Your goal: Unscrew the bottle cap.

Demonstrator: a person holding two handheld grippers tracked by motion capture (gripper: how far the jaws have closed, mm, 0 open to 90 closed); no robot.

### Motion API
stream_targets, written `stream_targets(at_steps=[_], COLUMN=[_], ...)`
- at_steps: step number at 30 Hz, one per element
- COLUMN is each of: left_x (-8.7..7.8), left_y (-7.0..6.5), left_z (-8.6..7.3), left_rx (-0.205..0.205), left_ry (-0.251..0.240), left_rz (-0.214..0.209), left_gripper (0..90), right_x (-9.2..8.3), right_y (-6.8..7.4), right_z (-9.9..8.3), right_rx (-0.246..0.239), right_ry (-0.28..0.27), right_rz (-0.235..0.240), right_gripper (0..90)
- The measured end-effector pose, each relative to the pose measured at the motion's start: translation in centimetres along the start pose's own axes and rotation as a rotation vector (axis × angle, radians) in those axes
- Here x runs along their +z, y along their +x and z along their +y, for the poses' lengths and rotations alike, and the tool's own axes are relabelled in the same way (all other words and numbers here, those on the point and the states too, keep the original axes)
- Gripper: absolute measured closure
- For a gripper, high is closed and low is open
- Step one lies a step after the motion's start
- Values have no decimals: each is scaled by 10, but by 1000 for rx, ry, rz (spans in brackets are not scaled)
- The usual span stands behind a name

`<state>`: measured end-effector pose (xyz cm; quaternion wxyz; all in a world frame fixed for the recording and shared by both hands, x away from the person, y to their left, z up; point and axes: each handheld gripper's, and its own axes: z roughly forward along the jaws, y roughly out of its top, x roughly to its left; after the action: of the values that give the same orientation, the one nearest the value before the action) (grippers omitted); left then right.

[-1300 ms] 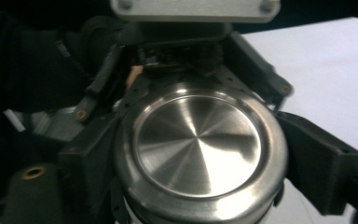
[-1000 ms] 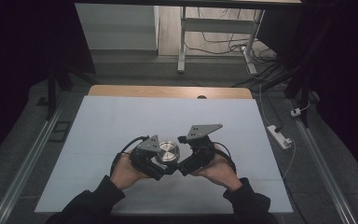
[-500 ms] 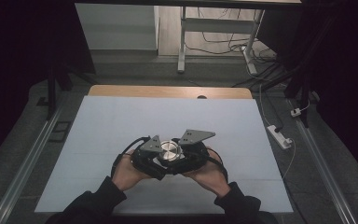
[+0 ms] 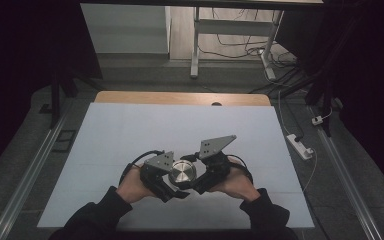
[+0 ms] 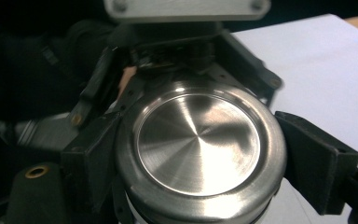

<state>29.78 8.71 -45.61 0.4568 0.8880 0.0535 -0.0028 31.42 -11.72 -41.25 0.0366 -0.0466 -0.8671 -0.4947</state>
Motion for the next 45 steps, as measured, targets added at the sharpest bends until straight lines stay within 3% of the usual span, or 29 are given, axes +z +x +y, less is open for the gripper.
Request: stream_targets(at_steps=[3, 5, 7, 10, 13, 17, 20, 23, 25, 27, 29, 31, 32, 33, 35, 36, 37, 38, 39, 40, 43, 45], left_x=[1, 0, -3, -6, -7, -6, -4, -2, -1, -1, -1, -3, -5, -7, -9, -9, -10, -11, -11, -12, -11, -11], left_y=[-1, -1, 3, 9, 12, 12, 10, 8, 8, 8, 8, 8, 7, 7, 5, 5, 4, 3, 3, 0, -1, -1], left_z=[2, 2, 0, -4, -5, -6, -4, -2, -2, -2, -2, -2, -2, -2, -1, -1, 0, 2, 2, 3, 3, 4], left_rx=[-1, -10, -58, -130, -177, -209, -190, -185, -184, -175, -167, -143, -117, -101, -78, -78, -64, -43, -43, -2, 14, -12], left_ry=[-6, -12, -14, -25, -21, -13, 12, 22, 23, 23, 22, 17, 2, -4, -20, -20, -27, -31, -31, -21, -21, -21], left_rz=[-6, 5, 73, 143, 219, 263, 273, 275, 274, 253, 236, 192, 140, 114, 65, 65, 31, -13, -13, -49, -66, -25], left_gripper=[151, 151, 150, 151, 150, 150, 151, 150, 151, 151, 151, 151, 151, 151, 151, 150, 150, 151, 151, 150, 150, 150], right_x=[-3, -5, -10, -14, -9, 6, 12, 14, 14, 13, 11, 10, 6, 4, 0, 0, -5, -7, -8, -9, -9, -9], right_y=[1, 1, 1, 2, 5, 11, 12, 11, 12, 14, 13, 13, 13, 13, 12, 12, 11, 11, 11, 12, 12, 12], right_z=[-1, 1, 4, 8, 10, 10, 9, 6, 6, 7, 8, 8, 9, 10, 11, 11, 11, 11, 11, 11, 10, 10], right_rx=[-20, -9, 30, 77, 99, 118, 126, 147, 134, 118, 111, 108, 86, 75, 57, 57, 28, 23, 9, -10, -45, -33], right_ry=[2, -12, -25, -27, 13, 19, -5, -40, -36, -24, -13, -9, -5, -8, -15, -15, -29, -30, -28, -26, -35, -37], right_rz=[36, 8, -26, -122, -258, -371, -419, -411, -395, -398, -370, -350, -294, -272, -207, -207, -128, -105, -78, -52, 5, -10], right_gripper=[178, 130, 73, 37, 42, 68, 97, 146, 186, 196, 197, 197, 197, 197, 197, 197, 197, 197, 197, 197, 196, 172])
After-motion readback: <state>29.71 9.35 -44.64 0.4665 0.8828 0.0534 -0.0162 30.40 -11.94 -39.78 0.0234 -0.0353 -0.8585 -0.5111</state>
